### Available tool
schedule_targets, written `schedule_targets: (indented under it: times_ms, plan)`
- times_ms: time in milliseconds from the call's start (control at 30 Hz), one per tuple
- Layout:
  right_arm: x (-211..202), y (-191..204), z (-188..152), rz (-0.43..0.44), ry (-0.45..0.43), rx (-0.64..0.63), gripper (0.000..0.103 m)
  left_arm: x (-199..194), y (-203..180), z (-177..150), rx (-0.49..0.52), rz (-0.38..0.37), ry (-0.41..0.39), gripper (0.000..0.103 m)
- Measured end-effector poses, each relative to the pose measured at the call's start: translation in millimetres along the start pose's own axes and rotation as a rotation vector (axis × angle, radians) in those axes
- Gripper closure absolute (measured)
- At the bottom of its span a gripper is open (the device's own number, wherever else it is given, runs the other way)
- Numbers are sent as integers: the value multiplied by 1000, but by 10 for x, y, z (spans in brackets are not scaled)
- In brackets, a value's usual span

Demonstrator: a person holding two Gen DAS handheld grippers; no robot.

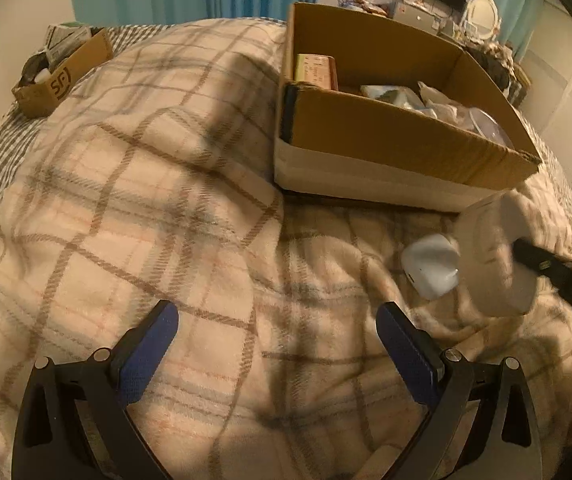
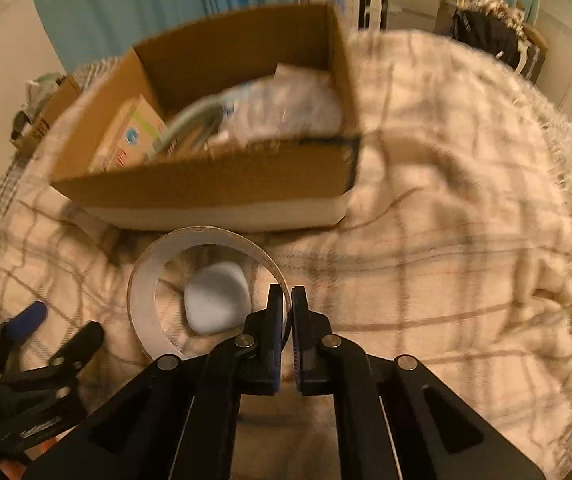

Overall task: Organize objects
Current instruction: 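Grasp the white tape roll by its rim with the right tool, then grasp the white earbud case with the left tool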

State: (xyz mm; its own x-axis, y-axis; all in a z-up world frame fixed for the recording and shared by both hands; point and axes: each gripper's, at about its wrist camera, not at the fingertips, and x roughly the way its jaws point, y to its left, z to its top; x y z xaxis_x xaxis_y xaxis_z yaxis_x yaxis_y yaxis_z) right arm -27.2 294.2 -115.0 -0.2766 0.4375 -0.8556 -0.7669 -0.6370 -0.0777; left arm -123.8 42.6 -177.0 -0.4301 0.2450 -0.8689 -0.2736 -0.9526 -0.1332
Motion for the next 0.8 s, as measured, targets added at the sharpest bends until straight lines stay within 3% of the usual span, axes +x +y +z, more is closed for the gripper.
schedule_targets:
  times_ms: [133, 300, 533, 733, 800]
  plan:
    - [-222, -188, -42, -69, -24, 9, 99, -9, -198, 63, 72, 10, 23, 1]
    - [-247, -451, -13, -135, -26, 46, 99, 43, -544, 215, 129, -61, 34, 1]
    - [-15, -681, 8, -119, 18, 95, 99, 365, -900, 292, 189, -120, 88, 4]
    - [154, -646, 0, -112, 46, 81, 99, 629, -966, 303, 171, -175, 142, 20]
    - [177, -641, 3, -112, 51, 82, 99, 653, -972, 302, 173, -212, 150, 39]
